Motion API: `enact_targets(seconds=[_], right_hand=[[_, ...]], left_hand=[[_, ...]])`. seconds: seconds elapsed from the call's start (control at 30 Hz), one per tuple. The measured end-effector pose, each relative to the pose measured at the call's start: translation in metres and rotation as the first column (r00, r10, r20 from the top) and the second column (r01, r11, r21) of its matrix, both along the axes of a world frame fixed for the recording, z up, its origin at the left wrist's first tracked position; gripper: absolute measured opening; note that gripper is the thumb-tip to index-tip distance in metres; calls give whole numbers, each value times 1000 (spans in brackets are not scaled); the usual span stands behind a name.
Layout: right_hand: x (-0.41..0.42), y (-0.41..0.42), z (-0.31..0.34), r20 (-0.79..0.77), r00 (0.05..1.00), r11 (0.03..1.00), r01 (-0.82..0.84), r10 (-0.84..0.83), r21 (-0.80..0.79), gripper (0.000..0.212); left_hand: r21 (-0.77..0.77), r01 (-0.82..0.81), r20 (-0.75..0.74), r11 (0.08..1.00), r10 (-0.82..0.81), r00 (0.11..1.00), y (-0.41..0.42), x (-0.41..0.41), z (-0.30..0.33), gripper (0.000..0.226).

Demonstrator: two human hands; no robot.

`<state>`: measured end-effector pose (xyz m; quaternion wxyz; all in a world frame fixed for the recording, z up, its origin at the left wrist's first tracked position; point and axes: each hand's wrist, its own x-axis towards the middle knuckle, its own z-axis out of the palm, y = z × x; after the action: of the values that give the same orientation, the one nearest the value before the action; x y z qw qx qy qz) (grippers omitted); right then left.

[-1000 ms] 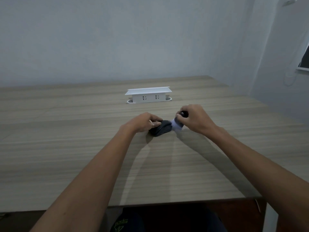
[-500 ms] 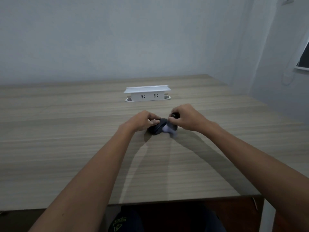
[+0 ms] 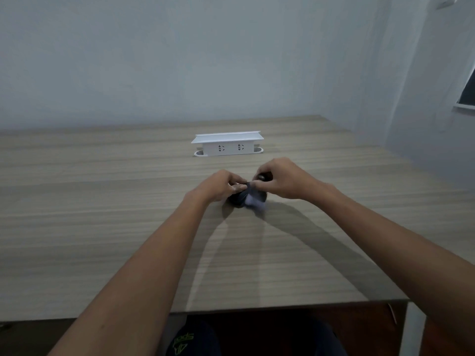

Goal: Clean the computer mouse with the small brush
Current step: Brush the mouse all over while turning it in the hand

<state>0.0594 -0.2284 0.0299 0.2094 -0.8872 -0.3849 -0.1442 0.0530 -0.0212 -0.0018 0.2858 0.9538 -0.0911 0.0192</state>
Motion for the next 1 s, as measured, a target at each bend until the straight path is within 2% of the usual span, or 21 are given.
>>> enact_targets(seconds=[0.07,0.2,0.23,0.37,0.53,0.6,0.7,0.87,1.0], right_hand=[[-4,7,-3,-31,999,999,-24,23,-23,26],[10,-4,-4,36,989,989,146,-145,-13,22],[9,-5,-2,30,989,989,146,-146,3,22],[-6,7,2,-57,998,1000,-4,4,-2,23],[11,-4,1,57,983,982,179,-176,-53,21],[6,-2,4,22,994,994,111,-111,-24,22],[-4,6,3,-55,998,997,0,-4,-76,22],[13,-9,1,35,983,983,182,-181,-33,21],[-2,0,5,-54,999,999,6,-8,-35,18]], left_hand=[[6,13,6,1000,-13,1000,0,0,1,30],[8,-16,-19,1000,16,1000,-2,0,1,36],[6,-17,-21,1000,18,1000,-2,0,1,36],[-2,9,-13,1000,-9,1000,-2,-4,5,29],[-6,-16,-28,1000,16,999,-4,-2,4,37],[3,-12,-20,1000,12,1000,-3,-2,4,35],[7,-7,-17,1000,7,1000,-1,-3,4,32],[-4,-27,-19,1000,27,999,-4,-4,3,37],[1,-10,-12,1000,10,1000,-1,-2,4,33]])
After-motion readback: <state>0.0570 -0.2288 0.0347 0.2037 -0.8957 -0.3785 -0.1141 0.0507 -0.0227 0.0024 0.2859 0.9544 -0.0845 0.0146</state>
